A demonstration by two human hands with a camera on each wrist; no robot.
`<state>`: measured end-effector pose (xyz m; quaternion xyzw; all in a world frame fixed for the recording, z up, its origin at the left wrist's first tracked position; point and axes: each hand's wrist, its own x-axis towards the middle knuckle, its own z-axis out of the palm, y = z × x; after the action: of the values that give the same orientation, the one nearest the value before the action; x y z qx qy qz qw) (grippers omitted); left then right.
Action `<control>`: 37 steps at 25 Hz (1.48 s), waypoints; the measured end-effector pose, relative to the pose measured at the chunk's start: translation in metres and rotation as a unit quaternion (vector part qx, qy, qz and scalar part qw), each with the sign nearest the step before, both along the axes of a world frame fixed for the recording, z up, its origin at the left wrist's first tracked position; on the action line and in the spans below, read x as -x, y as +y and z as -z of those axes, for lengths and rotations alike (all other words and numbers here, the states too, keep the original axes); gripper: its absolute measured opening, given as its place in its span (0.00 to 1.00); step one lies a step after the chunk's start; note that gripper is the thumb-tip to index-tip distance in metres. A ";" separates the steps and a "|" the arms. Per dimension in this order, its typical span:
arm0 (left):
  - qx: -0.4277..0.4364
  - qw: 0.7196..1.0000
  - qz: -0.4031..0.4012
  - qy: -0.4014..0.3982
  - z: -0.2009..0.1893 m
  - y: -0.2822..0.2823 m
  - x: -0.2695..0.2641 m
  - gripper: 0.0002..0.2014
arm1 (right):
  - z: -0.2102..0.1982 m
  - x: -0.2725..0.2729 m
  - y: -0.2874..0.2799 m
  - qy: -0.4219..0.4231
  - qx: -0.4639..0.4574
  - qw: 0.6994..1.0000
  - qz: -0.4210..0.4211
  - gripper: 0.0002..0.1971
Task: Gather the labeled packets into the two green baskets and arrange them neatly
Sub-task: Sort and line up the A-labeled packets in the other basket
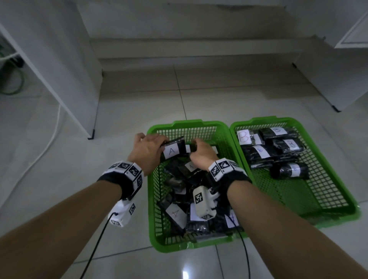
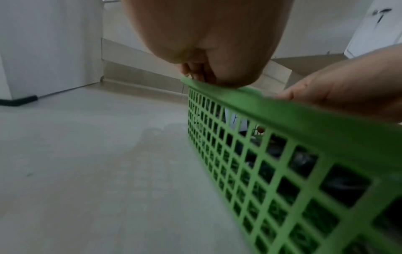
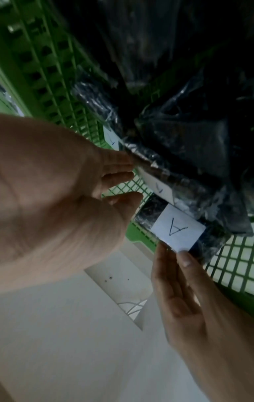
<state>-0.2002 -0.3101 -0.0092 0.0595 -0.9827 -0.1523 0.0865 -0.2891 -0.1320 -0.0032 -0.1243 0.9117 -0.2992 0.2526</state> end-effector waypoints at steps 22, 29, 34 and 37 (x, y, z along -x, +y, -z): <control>0.079 0.995 -0.001 -0.055 0.002 0.016 0.001 0.14 | 0.002 -0.007 0.021 0.153 0.012 0.984 0.086 0.23; 0.195 0.973 0.039 -0.117 -0.011 0.021 0.017 0.40 | 0.011 -0.027 0.024 0.120 -0.104 0.987 -0.038 0.25; 0.186 0.979 0.038 -0.077 -0.001 0.018 0.022 0.39 | 0.010 -0.018 0.022 0.147 -0.123 0.976 -0.105 0.18; 0.158 0.984 0.026 -0.074 0.005 0.017 0.020 0.37 | 0.004 -0.007 0.027 0.084 -0.214 0.964 -0.133 0.22</control>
<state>-0.2203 -0.2934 -0.0145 0.0310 -0.9993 0.0073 0.0180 -0.2818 -0.1054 -0.0073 -0.2118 0.9478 -0.0490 0.2332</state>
